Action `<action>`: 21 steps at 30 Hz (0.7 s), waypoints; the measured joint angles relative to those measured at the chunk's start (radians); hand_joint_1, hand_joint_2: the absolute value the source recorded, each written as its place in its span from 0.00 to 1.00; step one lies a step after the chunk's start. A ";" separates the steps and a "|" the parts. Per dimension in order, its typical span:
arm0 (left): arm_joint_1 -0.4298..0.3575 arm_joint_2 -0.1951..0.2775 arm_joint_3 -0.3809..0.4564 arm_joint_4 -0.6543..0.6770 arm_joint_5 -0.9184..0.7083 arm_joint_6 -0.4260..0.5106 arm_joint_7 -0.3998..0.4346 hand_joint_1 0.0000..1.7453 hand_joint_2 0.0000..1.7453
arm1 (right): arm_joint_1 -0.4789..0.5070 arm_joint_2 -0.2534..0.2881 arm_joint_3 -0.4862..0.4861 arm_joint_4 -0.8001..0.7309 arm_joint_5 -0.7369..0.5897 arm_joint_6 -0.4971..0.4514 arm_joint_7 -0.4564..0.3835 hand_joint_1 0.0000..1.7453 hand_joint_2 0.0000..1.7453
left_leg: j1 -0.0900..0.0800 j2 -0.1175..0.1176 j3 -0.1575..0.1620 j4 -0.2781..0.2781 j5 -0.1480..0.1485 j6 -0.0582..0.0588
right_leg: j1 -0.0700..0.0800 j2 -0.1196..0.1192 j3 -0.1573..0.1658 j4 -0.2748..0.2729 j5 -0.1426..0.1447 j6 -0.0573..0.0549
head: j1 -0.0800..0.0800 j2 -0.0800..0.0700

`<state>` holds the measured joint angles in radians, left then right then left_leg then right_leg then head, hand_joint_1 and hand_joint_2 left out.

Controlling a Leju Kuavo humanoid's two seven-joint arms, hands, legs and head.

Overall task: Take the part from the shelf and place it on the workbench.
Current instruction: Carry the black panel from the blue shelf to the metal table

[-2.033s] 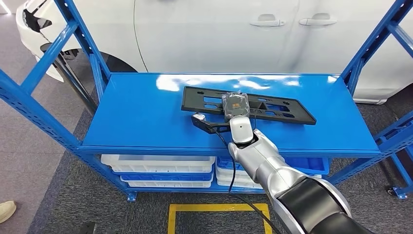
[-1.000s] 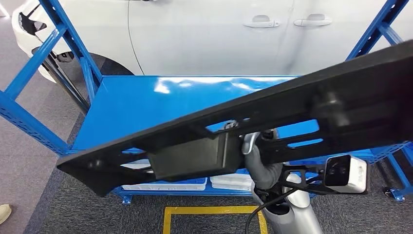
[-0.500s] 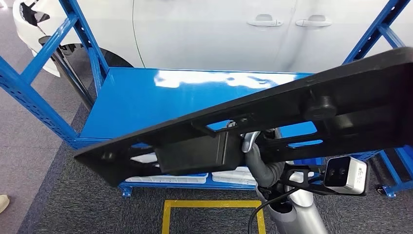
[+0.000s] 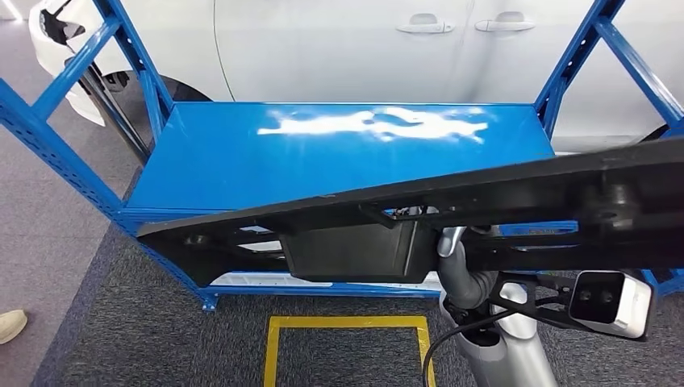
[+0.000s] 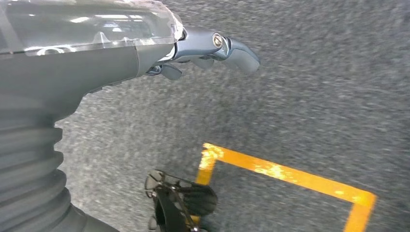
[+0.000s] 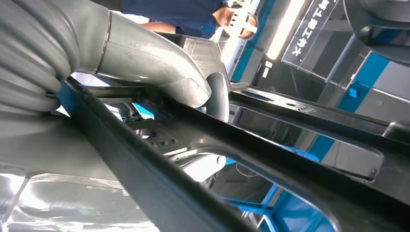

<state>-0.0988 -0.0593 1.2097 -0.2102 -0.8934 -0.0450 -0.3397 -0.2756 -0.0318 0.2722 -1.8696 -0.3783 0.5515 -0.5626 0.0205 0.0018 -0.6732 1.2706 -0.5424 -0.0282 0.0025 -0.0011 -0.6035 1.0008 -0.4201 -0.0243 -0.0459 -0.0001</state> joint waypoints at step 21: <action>-0.003 -0.007 -0.002 0.000 -0.009 -0.008 0.007 0.00 1.00 | 0.032 -0.006 -0.023 -0.013 0.040 0.027 -0.086 1.00 1.00 | -0.009 0.006 0.032 -0.262 0.173 0.031 | 0.003 0.002 0.121 -0.013 -0.095 0.033 | 0.000 0.000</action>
<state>-0.1017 -0.0664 1.2081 -0.2098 -0.9023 -0.0529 -0.3325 -0.2434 -0.0374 0.2491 -1.8824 -0.3387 0.5783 -0.6487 0.0118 0.0083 -0.6409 1.0088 -0.3694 0.0026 0.0052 0.0009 -0.4824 0.9880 -0.5151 0.0085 -0.0459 0.0000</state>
